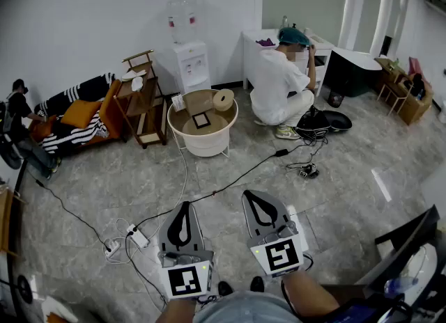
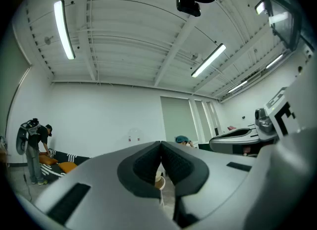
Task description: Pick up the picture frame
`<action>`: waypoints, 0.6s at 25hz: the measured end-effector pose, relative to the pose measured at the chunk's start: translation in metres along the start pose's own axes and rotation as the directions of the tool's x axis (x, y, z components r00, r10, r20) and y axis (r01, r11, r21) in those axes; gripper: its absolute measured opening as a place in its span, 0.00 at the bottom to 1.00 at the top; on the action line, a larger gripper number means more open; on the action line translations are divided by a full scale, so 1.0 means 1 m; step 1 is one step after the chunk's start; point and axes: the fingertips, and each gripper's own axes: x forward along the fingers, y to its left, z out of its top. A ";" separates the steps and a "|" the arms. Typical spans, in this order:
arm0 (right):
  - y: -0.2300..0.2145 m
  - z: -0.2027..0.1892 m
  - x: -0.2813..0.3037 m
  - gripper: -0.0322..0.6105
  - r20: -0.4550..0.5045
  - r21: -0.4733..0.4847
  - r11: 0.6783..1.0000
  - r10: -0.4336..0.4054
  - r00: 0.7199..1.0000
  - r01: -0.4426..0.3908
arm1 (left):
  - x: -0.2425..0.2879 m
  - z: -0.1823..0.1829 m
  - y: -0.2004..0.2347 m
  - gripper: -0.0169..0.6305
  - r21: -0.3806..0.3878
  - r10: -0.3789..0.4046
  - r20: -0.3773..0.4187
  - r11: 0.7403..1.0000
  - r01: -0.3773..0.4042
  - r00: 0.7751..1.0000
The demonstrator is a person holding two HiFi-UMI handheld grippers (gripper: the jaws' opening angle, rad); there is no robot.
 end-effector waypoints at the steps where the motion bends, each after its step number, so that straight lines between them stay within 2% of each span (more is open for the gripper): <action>1: -0.001 0.001 0.002 0.07 0.003 0.002 1.000 -0.003 1.000 0.003 | 0.001 0.000 0.001 0.05 0.000 -0.001 0.001 1.000 0.001 1.000; 8: 0.003 0.009 0.010 0.07 0.017 -0.010 1.000 -0.018 1.000 0.018 | 0.004 -0.001 0.014 0.05 -0.001 -0.004 0.001 1.000 0.004 1.000; 12: 0.006 0.013 0.014 0.07 0.045 0.037 0.999 -0.036 0.998 0.034 | 0.004 -0.005 0.025 0.05 0.001 -0.014 -0.002 1.000 0.014 1.000; 15: 0.006 0.008 0.013 0.07 0.005 0.051 0.997 -0.062 0.998 0.062 | -0.001 -0.011 0.035 0.05 -0.006 -0.015 -0.008 1.000 0.015 1.000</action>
